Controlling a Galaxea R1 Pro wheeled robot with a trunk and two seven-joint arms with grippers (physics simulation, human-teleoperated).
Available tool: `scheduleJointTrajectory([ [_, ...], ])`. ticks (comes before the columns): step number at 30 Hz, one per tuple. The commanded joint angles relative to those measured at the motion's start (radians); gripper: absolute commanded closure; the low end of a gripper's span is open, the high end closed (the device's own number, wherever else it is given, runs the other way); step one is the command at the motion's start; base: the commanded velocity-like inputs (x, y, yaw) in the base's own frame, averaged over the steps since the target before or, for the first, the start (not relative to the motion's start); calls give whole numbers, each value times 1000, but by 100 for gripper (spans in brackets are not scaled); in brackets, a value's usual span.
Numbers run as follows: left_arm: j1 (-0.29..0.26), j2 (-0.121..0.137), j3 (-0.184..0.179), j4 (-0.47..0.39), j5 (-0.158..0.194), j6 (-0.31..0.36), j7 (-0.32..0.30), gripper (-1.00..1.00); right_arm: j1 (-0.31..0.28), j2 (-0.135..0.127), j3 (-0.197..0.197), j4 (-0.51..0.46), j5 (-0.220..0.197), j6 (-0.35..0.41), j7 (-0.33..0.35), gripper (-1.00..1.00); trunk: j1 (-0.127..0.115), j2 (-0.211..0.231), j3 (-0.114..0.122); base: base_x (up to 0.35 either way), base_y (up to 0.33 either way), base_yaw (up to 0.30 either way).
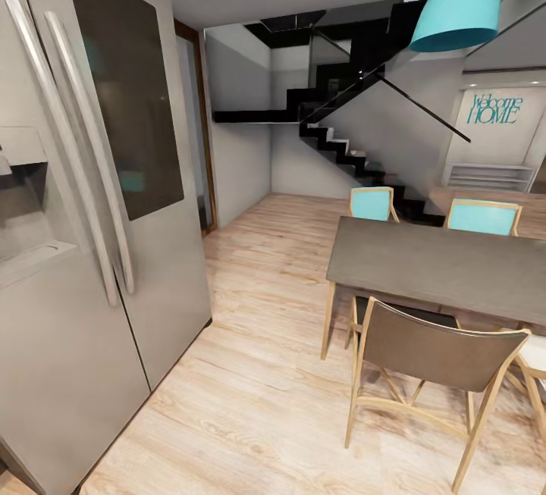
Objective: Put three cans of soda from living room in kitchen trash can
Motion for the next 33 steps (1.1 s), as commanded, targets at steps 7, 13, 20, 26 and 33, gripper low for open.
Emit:
scheduleJointTrajectory([
  [7, -6, 21, -10, -28, -6, -39, -39, -100, 0, -37, -2, -30, -3, -39, 2, -100, 0, 0, 0, 0, 0, 0],
  [13, -5, 23, -14, -51, -6, -404, -60, -100, 0, -38, -1, -107, -3, -427, 2, -100, 0, 0, 0, 0, 0, 0],
  [20, 15, 32, -13, -327, -3, -534, -155, -100, 9, -40, 35, -133, 1, -637, 2, -100, 0, 0, 0, 0, 0, 0],
  [26, 189, 36, -5, -752, 0, -544, -173, -100, 40, -42, 55, -324, 1, -693, 2, -100, 0, 0, 0, 0, 0, 0],
  [33, 314, 36, -4, -1084, 1, -533, -174, -100, 145, -40, 62, -646, 1, -701, 1, -100, 0, 0, 0, 0, 0, 0],
])
